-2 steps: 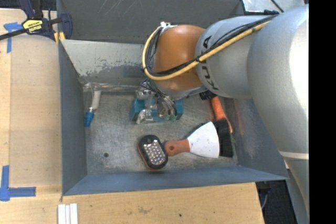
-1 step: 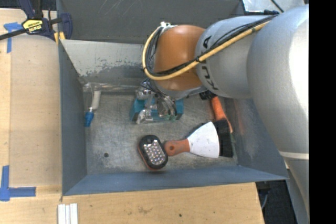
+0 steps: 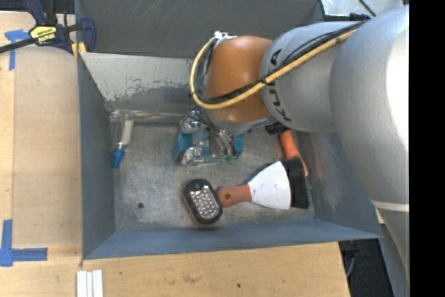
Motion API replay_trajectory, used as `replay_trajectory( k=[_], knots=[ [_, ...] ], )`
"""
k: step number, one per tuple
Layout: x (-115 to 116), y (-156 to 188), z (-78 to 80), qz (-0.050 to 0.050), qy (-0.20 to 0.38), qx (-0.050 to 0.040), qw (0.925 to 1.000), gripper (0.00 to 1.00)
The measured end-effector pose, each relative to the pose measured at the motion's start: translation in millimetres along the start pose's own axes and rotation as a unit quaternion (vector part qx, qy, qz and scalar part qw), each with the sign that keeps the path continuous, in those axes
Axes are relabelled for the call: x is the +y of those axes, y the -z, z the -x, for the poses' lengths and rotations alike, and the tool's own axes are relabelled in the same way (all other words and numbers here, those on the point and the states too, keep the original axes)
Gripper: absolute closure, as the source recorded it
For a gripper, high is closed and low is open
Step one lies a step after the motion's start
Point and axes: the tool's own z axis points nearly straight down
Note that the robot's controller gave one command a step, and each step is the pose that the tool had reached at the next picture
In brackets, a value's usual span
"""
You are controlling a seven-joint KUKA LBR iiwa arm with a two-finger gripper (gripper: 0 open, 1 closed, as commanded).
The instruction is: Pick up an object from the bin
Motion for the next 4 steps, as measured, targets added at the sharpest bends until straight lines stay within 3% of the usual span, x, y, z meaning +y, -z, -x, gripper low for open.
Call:
replay_trajectory(
  k=[4],
  knots=[
    [0.0, 0.0, 0.0, 0.000, -0.001, 0.0000, 1.0000, 1.00]
  ],
)
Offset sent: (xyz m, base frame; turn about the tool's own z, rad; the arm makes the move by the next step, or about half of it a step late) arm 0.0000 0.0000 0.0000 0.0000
